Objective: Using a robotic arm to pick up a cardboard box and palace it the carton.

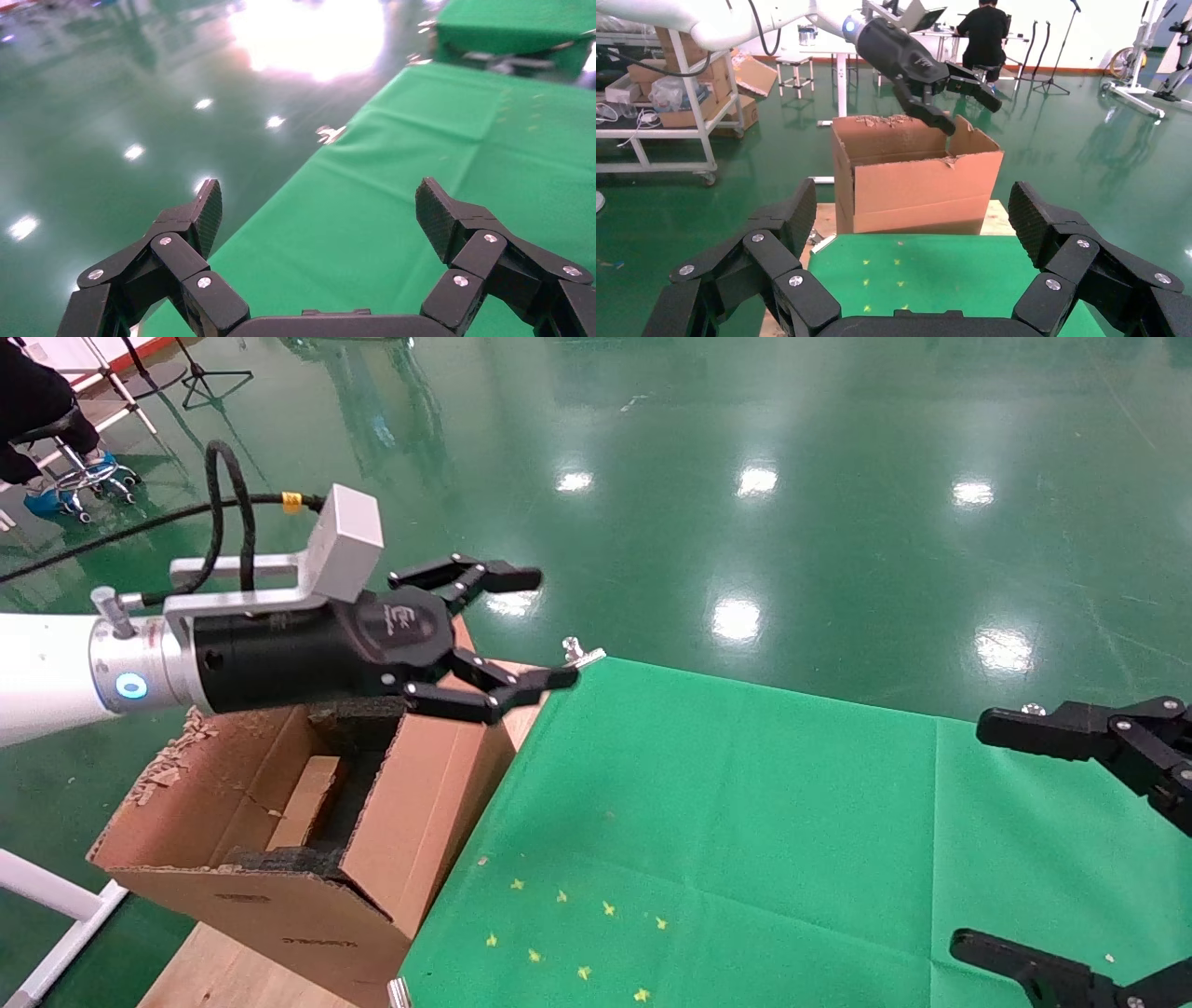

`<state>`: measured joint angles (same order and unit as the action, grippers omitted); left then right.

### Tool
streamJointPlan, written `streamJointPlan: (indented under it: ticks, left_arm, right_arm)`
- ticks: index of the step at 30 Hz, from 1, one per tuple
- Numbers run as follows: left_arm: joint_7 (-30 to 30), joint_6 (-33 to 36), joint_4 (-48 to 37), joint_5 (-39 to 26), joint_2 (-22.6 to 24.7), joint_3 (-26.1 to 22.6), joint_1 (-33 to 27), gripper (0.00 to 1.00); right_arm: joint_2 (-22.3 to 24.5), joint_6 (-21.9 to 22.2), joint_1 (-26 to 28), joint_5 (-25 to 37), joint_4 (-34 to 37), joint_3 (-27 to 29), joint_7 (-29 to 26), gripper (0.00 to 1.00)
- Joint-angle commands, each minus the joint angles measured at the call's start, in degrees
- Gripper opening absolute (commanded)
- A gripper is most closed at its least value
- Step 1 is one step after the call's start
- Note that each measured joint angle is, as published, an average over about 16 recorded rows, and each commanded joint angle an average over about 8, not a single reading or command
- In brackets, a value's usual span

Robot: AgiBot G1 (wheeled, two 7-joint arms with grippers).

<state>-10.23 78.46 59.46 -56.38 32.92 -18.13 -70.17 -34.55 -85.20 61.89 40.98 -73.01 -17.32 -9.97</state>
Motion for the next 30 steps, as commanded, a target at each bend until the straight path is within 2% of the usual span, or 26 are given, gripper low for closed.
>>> streamJointPlan:
  ticks: [1, 19, 30]
  left_arm:
    - [-0.1, 0.8, 1.5, 1.6, 0.2, 0.2, 0.9, 1.0]
    - [-0.5, 7.3, 14.2, 14.5, 2.1, 2.1, 8.6, 1.0]
    - [-0.6, 7.7, 14.9, 15.5, 2.3, 2.3, 9.2, 1.0]
  right_arm:
    - [0.0, 0.0, 0.0, 0.0, 0.0, 0.0, 0.0, 1.0]
    - [0.0, 0.0, 0.0, 0.0, 0.0, 0.0, 0.0, 1.0]
    - [0.0, 0.0, 0.0, -0.1, 0.0, 0.0, 0.0, 1.0]
